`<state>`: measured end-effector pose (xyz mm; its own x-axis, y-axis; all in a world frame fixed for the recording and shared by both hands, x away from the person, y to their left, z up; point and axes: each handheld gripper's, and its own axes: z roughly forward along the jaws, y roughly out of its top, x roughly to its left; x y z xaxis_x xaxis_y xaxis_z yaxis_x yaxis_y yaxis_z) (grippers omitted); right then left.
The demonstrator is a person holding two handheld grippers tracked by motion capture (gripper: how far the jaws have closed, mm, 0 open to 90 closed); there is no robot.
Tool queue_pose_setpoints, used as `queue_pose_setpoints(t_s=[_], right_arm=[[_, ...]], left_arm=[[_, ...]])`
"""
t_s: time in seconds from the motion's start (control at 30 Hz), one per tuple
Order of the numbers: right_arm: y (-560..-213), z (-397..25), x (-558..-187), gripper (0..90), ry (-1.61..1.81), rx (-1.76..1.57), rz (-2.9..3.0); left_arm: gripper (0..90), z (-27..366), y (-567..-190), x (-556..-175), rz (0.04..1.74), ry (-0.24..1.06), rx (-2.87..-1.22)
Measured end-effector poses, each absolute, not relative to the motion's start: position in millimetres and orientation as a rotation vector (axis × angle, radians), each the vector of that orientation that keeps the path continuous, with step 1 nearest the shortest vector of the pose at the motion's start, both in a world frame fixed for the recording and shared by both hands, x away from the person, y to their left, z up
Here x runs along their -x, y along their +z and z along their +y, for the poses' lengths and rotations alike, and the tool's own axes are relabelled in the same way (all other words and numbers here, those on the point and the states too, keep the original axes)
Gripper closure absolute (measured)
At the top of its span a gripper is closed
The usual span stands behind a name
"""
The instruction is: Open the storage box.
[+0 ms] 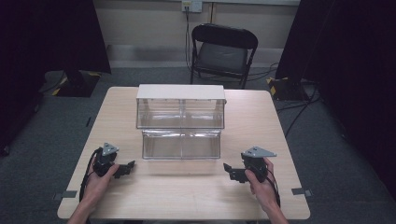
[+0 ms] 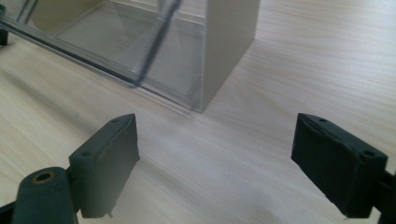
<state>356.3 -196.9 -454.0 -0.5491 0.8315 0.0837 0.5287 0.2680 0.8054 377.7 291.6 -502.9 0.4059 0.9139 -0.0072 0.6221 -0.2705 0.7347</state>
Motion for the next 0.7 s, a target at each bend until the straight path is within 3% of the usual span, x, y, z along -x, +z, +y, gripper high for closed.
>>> queue_pose_setpoints(t_s=[0.4,0.7], right_arm=[[-445,-164,-366,14.2,1.147,-1.133,2.262],[-458,-152,-379,14.3,1.156,-1.163,2.262]], left_arm=[[8.3,292,-503,-378,1.304,0.561,-2.000],[7.7,292,-503,-378,1.299,0.554,-2.002]])
